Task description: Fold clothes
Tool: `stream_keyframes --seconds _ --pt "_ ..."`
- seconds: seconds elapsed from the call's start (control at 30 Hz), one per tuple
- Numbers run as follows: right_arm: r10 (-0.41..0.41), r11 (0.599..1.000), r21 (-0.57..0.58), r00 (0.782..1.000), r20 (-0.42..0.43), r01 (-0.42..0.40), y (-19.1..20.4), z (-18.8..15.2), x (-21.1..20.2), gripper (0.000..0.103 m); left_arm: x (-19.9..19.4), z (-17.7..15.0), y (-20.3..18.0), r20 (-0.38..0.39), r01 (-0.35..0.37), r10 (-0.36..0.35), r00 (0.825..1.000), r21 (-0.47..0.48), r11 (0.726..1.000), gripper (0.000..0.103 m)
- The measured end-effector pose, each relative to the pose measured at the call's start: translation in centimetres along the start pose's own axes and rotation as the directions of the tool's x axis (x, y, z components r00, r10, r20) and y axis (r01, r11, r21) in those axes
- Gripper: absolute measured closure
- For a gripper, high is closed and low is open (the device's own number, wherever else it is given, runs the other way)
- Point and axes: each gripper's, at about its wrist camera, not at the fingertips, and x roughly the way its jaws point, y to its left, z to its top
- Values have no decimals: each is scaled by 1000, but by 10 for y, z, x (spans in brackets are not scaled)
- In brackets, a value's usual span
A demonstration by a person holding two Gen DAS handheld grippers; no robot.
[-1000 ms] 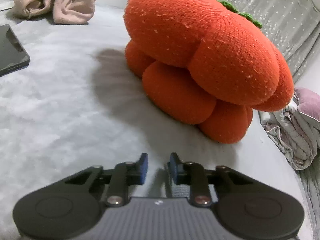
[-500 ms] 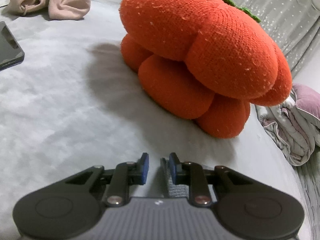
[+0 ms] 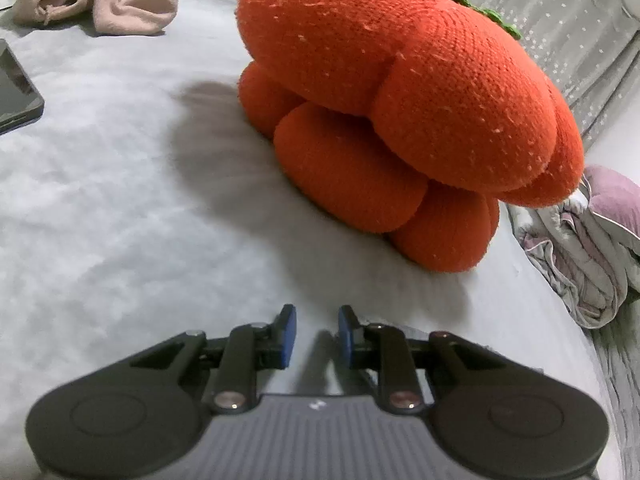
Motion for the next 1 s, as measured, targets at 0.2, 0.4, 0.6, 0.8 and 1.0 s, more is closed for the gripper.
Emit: stream_keyframes --seconds 0.2,0.4,0.6,0.8,1.0 --pt "-53 997 -65 998 -16 51 9 0 1 71 3 -3 -2 -11 37 -37 999 9 999 81" --pt "-151 975 -173 988 -43 141 18 -4 9 97 15 -11 -5 -2 74 -74 997 18 997 101" --pt "50 997 64 998 27 -52 -10 6 -3 99 -2 -7 -2 104 88 -86 991 -7 996 103" --pt "304 877 336 938 169 -345 -46 2 -9 98 -16 -2 10 181 81 -67 981 -72 994 103" --pt "323 859 407 946 39 -310 -51 -8 24 85 -6 0 12 66 -41 45 997 -63 997 97"
